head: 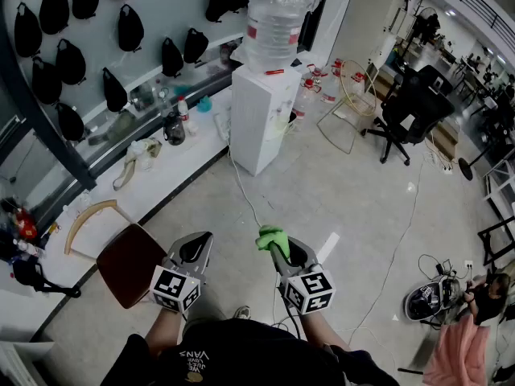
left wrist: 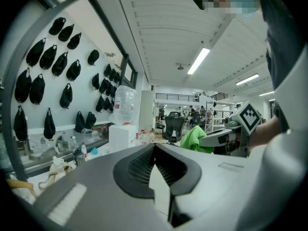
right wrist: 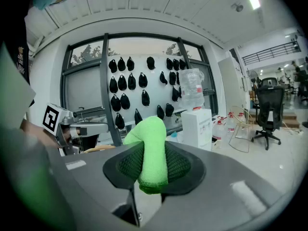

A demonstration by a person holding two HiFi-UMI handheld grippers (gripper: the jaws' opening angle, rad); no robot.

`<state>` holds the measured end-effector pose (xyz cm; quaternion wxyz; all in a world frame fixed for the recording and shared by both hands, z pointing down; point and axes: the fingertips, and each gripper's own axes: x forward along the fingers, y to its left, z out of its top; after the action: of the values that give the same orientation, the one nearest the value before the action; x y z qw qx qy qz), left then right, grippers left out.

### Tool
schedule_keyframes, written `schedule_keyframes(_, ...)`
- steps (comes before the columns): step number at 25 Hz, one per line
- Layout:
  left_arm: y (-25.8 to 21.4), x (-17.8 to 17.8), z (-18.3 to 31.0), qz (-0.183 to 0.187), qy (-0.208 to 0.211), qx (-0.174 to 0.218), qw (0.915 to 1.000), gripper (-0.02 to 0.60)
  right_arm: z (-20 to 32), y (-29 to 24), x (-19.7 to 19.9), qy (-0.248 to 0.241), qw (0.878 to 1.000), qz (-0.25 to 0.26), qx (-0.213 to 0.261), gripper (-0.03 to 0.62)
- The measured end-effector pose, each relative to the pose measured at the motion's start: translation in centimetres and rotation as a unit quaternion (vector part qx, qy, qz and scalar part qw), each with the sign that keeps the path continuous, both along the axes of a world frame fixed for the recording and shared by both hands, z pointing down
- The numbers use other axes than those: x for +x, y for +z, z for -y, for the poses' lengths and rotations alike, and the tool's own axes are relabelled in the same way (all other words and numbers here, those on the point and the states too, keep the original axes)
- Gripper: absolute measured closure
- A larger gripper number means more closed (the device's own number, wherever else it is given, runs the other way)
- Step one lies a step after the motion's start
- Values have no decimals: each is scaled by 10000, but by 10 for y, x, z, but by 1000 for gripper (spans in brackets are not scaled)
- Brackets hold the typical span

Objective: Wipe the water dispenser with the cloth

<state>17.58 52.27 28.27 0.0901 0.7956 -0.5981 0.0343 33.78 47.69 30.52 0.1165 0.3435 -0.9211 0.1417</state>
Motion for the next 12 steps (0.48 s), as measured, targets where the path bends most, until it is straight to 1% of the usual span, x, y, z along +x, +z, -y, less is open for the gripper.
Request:
schedule_keyframes(3, 6, -12, 9, 11, 23, -11, 10000, 580, 9, -3, -17, -90, 9999, 142, 9, 480)
schedule_keyframes(5, 9, -22, 18, -33, 62, 2, 10000, 580, 20, -1, -28, -60, 9999, 110, 28, 480)
schedule_keyframes(8, 10, -42, 37, -88, 157, 17, 9998, 580, 43, 0, -45, 128, 9999, 85, 14, 480)
schedule_keyframes(12, 9, -81, 68, -52, 233, 67, 9997, 580, 73, 1, -77, 344, 9994, -3, -21, 480)
